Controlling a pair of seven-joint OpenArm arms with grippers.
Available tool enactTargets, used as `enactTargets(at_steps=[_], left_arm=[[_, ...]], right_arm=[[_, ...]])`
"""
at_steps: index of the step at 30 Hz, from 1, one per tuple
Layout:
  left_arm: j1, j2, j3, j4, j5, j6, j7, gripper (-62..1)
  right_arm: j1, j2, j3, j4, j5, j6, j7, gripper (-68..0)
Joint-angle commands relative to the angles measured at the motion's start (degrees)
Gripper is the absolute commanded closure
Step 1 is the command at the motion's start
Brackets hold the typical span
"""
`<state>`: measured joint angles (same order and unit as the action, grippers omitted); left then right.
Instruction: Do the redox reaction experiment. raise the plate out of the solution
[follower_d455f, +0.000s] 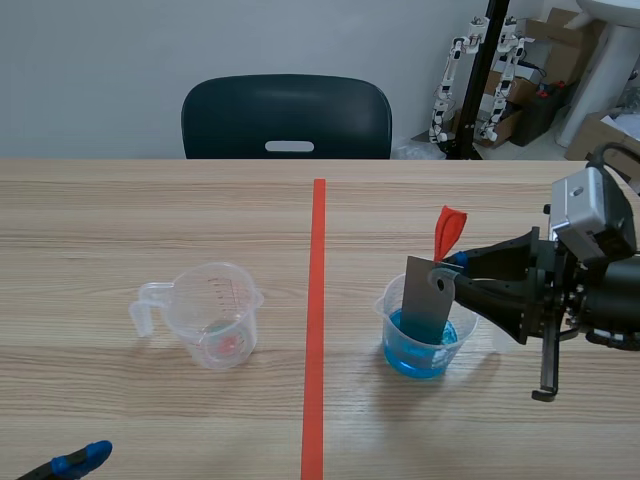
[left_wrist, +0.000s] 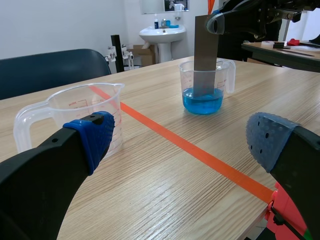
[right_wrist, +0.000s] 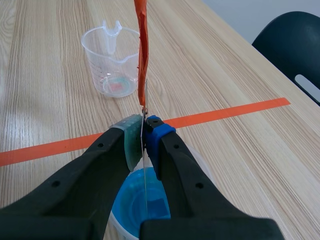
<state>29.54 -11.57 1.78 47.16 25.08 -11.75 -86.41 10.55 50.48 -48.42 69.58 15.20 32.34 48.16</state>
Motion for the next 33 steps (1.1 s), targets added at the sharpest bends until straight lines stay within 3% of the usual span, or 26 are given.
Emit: enactTargets(at_steps=[1,10,17,20,25,29,33], left_arm=[[0.1,-0.1,-0.1,0.9,-0.4,0.1,-2.1,-55.5],[0.3,-1.2,-0.1,0.9,-0.4,0.0,-2.1,-55.5],[2.6,-6.0,0.1,0.9,-1.1,0.0,-2.1,-55.5],[5.0,-9.4,0.1,0.9,-4.6,0.0,-2.1,-55.5],[9.5,-16.5,0.1,0.9,-14.1,0.0,-2.5,-55.4],[12.2,-23.0,0.0,1.0,-19.8,0.0,-2.6,-55.0],[12.6,-29.5,-0.4,1.0,-23.9,-3.0,-2.6,-55.0]], right_arm=[[0.6,0.5,0.9,0.5,1.0,0.0,1.0,-0.6],[0.6,0.5,0.9,0.5,1.0,0.0,1.1,-0.6],[0.6,0.5,0.9,0.5,1.0,0.0,1.1,-0.6],[0.6,0.5,0.9,0.5,1.0,0.0,1.1,-0.6],[0.6,0.4,0.9,0.5,1.1,0.2,1.1,-0.6],[0.6,0.5,0.9,0.5,1.1,0.2,1.2,-0.6],[0.7,0.5,0.9,0.5,1.1,0.2,2.3,-0.6]])
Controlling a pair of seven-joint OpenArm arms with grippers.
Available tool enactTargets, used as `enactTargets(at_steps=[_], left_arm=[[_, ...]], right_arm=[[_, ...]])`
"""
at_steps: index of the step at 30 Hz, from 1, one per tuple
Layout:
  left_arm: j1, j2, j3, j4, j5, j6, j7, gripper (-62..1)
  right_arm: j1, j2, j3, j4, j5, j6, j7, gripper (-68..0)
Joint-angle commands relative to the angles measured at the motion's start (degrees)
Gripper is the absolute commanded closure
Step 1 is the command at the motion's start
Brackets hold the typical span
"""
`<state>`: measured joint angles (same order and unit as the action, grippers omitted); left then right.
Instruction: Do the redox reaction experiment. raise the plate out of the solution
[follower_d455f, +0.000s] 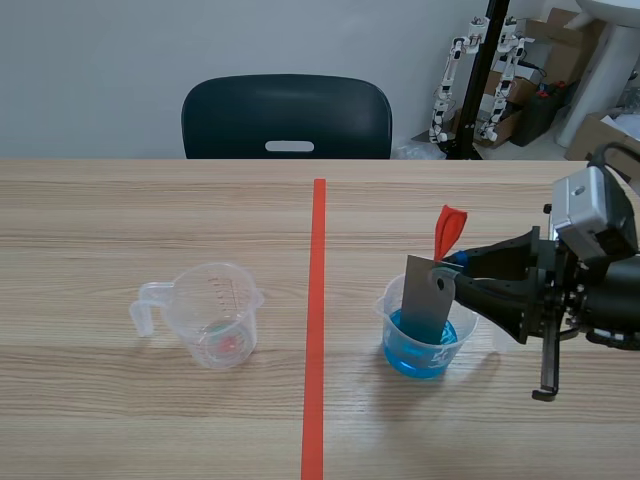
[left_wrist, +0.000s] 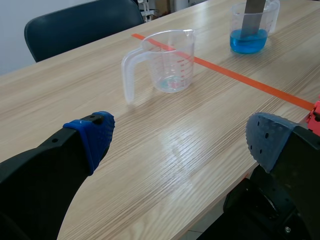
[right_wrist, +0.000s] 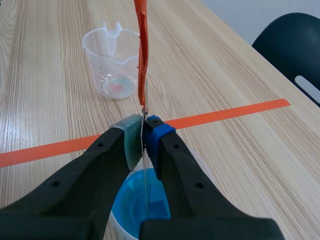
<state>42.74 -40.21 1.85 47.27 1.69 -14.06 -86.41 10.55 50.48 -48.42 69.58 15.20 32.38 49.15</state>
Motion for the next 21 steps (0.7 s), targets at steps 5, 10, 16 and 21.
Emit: enactTargets(at_steps=[5,10,16,21], left_arm=[[-1.2,-9.3,-5.2,2.1,-1.2,-9.9,-2.6,-55.0],[-4.8,-17.9,-9.0,3.5,-1.1,-17.3,-1.2,-55.0],[-13.9,-25.9,-8.9,3.6,-1.1,-24.3,1.4,-33.2],[-20.2,-30.9,-7.1,7.4,-1.1,-25.8,1.5,-7.5]], right_arm=[[0.7,1.6,0.9,0.9,2.3,0.2,3.5,-0.6],[0.9,3.9,0.9,3.4,2.4,0.2,4.2,-0.6],[0.9,7.9,0.9,8.1,4.0,0.2,3.7,-0.6],[0.9,10.7,0.9,11.8,10.1,0.7,-1.2,-0.6]])
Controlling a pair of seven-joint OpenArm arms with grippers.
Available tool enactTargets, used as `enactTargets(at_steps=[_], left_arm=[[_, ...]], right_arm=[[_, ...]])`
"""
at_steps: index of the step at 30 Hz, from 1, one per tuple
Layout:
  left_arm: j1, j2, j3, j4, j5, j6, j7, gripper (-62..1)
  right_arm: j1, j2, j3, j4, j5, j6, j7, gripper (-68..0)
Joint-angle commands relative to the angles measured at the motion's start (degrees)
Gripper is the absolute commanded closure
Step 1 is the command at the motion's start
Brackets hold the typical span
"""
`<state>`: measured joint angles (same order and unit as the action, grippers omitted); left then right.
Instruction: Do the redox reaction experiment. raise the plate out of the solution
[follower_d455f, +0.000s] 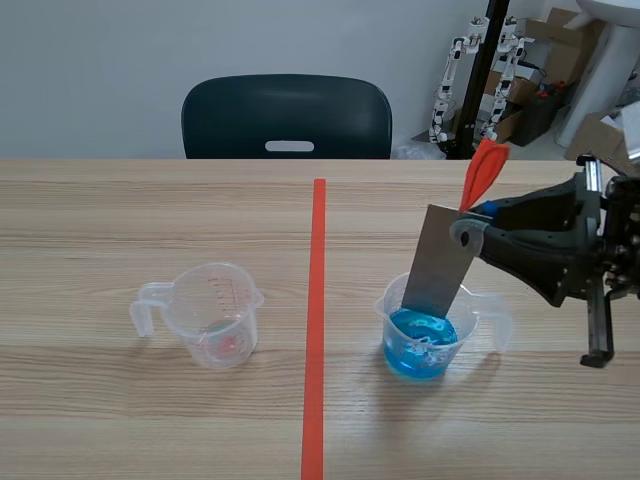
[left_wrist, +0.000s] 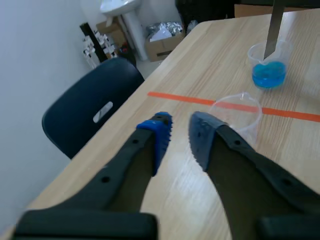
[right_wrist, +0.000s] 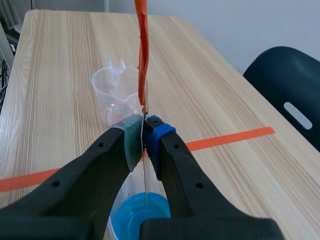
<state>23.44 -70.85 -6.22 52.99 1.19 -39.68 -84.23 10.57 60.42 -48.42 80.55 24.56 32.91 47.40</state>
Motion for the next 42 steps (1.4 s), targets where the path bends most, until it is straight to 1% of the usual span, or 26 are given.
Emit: enactTargets(at_steps=[1,2,6,8,12,14,18,20,24,28,30,35,36,39,42], left_arm=[[-2.3,-0.9,1.8,2.9,-0.6,-0.2,-0.2,-4.0],[-3.7,-1.5,2.7,4.2,-0.6,-0.2,0.5,-2.5],[-9.7,-2.0,7.3,10.2,-0.6,-0.2,6.2,-2.5],[-13.1,-1.4,10.4,13.2,-0.6,-0.2,9.6,-2.5],[-21.3,1.0,18.2,17.2,-0.6,-0.2,16.0,-2.5],[-25.9,3.3,22.2,17.6,-0.6,-0.2,18.7,-2.5],[-34.6,8.6,29.9,17.5,-0.6,-0.2,25.9,-2.5],[-38.6,10.8,33.6,17.5,-0.6,-0.2,29.2,-2.5],[-45.7,14.7,40.0,17.5,-0.6,-0.2,35.0,-2.5],[-52.5,19.6,45.3,17.5,-0.6,-0.2,42.8,-2.5],[-55.4,22.1,47.8,17.5,-0.6,-0.2,46.4,-2.5],[-60.0,28.1,53.8,17.1,-0.7,-0.2,52.3,-2.5],[-60.5,29.2,54.8,16.8,-1.1,-0.2,53.1,-2.5],[-61.9,32.5,57.2,15.0,-5.7,-0.2,56.5,-2.5],[-63.0,35.2,58.3,12.9,-8.8,-0.2,57.8,-2.5]], right_arm=[[0.9,1.3,0.9,1.6,1.3,0.1,-0.3,-0.6],[0.9,1.8,0.9,2.3,1.9,0.1,-1.0,-0.6],[0.9,3.9,0.9,4.9,5.8,0.2,-2.9,-0.6],[0.9,4.9,0.9,6.3,8.2,0.1,-4.3,-0.6],[1.0,6.8,1.1,9.1,11.1,0.1,-6.2,-0.6],[1.0,7.4,1.8,10.4,12.7,0.8,-8.2,-0.6],[1.0,8.0,4.4,12.0,16.5,4.8,-12.5,-0.6],[1.0,8.0,6.0,12.3,19.2,6.0,-14.7,-0.6],[1.0,8.0,8.7,12.9,23.8,6.4,-19.2,-0.6],[1.0,8.0,10.8,13.0,26.1,6.7,-22.2,-0.6],[1.0,8.2,11.4,13.1,26.9,7.5,-23.2,-0.6],[1.0,10.1,11.9,14.6,29.1,7.5,-24.0,-0.6],[1.0,10.6,11.9,14.9,29.5,7.5,-24.0,-0.6],[1.0,11.7,11.9,15.7,29.9,7.5,-24.0,-0.6],[1.0,12.0,11.9,15.8,29.9,7.5,-24.0,-0.6]])
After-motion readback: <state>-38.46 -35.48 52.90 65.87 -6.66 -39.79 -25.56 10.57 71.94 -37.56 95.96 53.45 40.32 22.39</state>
